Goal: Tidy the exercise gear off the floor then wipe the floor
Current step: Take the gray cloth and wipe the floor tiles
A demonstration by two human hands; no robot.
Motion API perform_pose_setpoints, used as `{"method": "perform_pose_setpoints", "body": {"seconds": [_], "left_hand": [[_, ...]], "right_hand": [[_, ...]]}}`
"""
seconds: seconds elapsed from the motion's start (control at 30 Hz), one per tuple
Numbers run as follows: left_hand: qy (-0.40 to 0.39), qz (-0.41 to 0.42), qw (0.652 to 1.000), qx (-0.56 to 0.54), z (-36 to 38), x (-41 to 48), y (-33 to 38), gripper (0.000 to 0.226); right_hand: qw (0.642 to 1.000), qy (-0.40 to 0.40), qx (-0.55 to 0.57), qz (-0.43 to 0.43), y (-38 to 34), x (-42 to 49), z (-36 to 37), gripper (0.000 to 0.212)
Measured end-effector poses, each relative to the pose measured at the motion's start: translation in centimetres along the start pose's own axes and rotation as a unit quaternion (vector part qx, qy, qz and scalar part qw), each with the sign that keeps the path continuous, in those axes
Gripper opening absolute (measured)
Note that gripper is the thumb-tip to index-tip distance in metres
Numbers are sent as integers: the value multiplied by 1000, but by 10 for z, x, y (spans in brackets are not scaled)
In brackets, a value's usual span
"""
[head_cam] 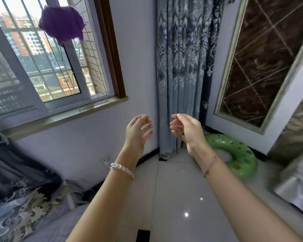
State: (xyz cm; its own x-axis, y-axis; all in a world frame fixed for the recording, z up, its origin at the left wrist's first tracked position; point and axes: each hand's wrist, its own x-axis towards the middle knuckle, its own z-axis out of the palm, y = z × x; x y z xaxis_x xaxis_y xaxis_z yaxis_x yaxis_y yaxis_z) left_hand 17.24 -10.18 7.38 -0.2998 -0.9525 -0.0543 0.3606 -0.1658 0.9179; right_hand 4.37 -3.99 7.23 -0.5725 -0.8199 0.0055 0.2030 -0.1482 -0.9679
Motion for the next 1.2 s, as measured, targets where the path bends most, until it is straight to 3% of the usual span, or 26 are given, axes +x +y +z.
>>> {"method": "perform_pose_setpoints", "body": {"seconds": [0.23, 0.4, 0.6, 0.8, 1.0, 1.2], "left_hand": [[-121, -72, 990, 14, 76, -31, -61, 14], [-258, -150, 954, 38, 151, -52, -119, 14], [-389, -227, 891, 62, 227, -94, -176, 16], [-513, -267, 807, 123, 269, -172, -217, 20], [-610, -253, 737, 143, 283, -269, -226, 22], [-668, -264, 683, 131, 291, -380, -229, 20]], "right_hand": [[992, 116, -31, -23, 2, -46, -94, 23], [964, 262, -34, -29, -3, -81, -175, 23], [905, 425, -15, -35, -10, -139, -253, 25], [820, 570, 27, -53, -8, -226, -302, 21], [743, 658, 74, -91, -9, -324, -328, 22], [695, 701, 81, -133, -15, -436, -350, 18]]}}
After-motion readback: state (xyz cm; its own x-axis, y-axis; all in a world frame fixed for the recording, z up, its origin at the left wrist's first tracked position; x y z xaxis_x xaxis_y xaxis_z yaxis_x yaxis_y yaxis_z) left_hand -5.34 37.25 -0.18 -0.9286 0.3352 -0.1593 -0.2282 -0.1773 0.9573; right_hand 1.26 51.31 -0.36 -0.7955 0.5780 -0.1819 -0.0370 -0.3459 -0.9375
